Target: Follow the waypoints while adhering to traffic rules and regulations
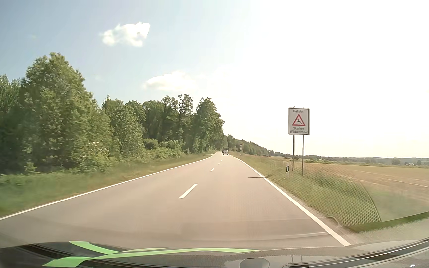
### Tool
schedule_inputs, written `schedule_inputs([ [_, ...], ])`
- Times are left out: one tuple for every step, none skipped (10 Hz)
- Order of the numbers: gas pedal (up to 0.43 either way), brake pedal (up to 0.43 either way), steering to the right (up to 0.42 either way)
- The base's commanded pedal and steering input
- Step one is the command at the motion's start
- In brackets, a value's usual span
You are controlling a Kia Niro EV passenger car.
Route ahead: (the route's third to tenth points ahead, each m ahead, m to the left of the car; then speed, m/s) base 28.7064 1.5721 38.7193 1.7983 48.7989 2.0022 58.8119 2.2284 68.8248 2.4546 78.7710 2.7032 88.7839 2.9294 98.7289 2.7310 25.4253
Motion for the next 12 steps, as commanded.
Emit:
schedule_inputs([
  [0.177, 0.0, -0.002],
  [0.177, 0.0, -0.002],
  [0.177, 0.0, -0.002],
  [0.177, 0.0, -0.002],
  [0.177, 0.0, -0.002],
  [0.177, 0.0, -0.002],
  [0.189, 0.0, -0.002],
  [0.197, 0.0, -0.002],
  [0.209, 0.0, -0.002],
  [0.209, 0.0, -0.002],
  [0.209, 0.0, -0.002],
  [0.22, 0.0, -0.002],
])
